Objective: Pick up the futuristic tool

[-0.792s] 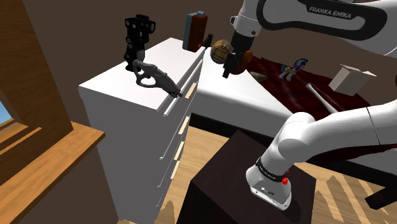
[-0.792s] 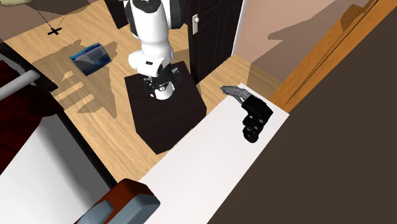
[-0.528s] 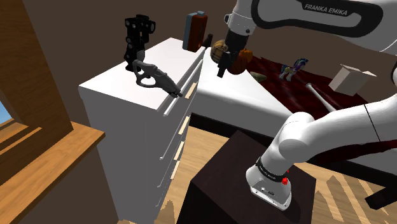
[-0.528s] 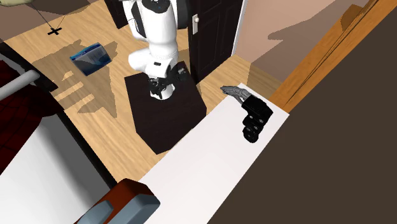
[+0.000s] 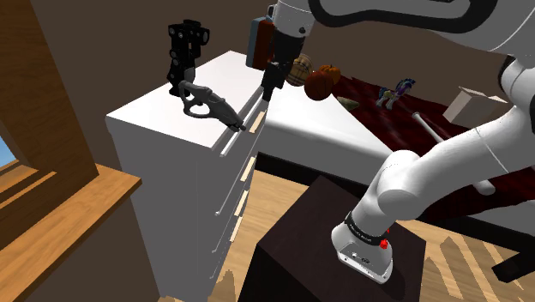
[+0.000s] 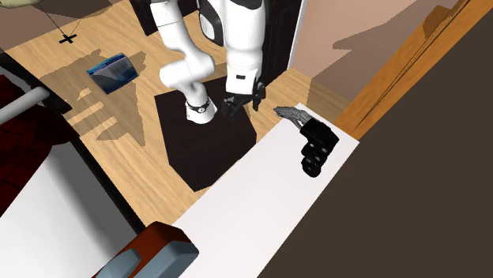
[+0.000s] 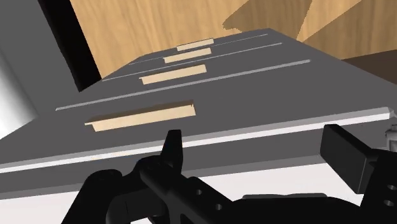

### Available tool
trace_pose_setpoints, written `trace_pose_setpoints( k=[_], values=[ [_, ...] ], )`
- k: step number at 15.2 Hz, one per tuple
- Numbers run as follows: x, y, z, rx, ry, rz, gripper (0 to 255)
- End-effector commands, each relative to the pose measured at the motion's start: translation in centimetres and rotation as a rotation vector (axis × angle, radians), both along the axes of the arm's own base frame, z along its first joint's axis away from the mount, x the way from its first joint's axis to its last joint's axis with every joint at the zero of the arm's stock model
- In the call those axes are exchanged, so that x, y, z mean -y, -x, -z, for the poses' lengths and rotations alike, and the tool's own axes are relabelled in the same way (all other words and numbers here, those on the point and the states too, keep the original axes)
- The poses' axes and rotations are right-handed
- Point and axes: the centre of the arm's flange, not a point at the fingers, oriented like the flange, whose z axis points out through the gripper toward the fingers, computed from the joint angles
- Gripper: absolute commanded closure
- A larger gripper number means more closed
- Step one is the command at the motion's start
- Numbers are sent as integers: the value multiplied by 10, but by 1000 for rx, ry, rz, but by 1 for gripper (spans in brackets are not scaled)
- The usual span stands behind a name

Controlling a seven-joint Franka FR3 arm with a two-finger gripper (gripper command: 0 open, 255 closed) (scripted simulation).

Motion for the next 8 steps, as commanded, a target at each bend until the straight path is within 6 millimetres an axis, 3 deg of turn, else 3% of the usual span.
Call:
trace_pose_setpoints(
  k=[1, 8],
  values=[
    [-21, -10, -5, 4, 0, -27, 0],
    [-105, -40, -17, 17, 0, -120, 0]
  ],
)
